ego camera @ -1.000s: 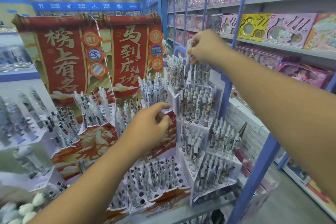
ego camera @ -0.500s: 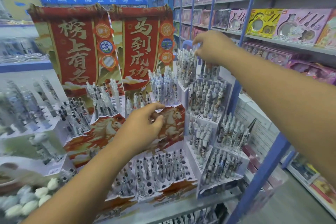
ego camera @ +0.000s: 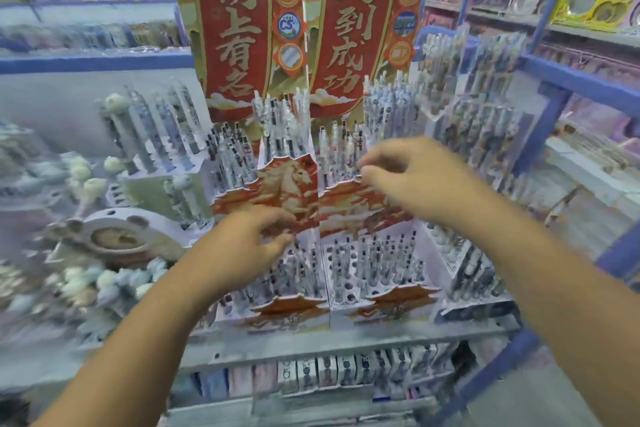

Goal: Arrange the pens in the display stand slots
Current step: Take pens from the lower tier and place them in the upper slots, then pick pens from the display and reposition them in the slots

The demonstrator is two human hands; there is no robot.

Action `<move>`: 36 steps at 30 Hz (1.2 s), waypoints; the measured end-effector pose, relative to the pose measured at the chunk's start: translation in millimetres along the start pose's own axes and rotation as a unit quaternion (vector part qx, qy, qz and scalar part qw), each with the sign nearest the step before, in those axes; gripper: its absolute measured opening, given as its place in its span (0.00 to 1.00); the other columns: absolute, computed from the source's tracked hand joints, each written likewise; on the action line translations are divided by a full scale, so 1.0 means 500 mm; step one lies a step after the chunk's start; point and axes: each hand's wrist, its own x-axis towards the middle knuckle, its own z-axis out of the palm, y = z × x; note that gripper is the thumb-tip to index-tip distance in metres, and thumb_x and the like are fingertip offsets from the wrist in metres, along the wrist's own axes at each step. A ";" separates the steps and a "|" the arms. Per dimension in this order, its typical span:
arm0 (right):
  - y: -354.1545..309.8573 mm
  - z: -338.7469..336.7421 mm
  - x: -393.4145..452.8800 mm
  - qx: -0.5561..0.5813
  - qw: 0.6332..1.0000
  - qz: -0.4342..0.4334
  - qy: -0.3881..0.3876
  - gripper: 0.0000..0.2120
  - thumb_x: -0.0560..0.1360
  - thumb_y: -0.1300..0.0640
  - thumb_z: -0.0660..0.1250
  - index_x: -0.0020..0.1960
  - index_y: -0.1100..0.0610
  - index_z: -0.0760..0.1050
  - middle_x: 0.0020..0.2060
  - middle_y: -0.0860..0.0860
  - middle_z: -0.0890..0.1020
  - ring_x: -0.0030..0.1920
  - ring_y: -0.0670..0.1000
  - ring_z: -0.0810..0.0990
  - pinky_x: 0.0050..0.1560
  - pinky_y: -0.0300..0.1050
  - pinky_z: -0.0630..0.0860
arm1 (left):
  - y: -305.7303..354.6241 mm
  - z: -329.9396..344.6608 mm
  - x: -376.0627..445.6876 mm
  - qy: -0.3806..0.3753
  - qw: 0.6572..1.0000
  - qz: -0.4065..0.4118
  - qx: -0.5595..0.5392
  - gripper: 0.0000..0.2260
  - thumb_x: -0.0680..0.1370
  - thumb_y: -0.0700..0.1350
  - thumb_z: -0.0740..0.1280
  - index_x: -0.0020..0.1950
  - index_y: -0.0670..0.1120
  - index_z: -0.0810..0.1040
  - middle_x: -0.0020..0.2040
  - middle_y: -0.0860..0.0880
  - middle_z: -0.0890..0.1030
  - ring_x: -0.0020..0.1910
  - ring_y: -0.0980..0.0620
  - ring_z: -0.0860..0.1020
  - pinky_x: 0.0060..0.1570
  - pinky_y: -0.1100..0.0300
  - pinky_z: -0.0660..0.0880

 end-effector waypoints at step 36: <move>0.034 0.127 0.030 0.272 0.957 0.090 0.039 0.06 0.78 0.61 0.72 0.55 0.57 0.81 0.43 0.52 0.89 0.42 0.52 0.88 0.39 0.47 0.85 | -0.059 -0.004 0.081 0.003 0.984 -0.125 0.131 0.08 0.78 0.56 0.70 0.45 0.54 0.84 0.40 0.55 0.82 0.40 0.52 0.81 0.46 0.54 0.82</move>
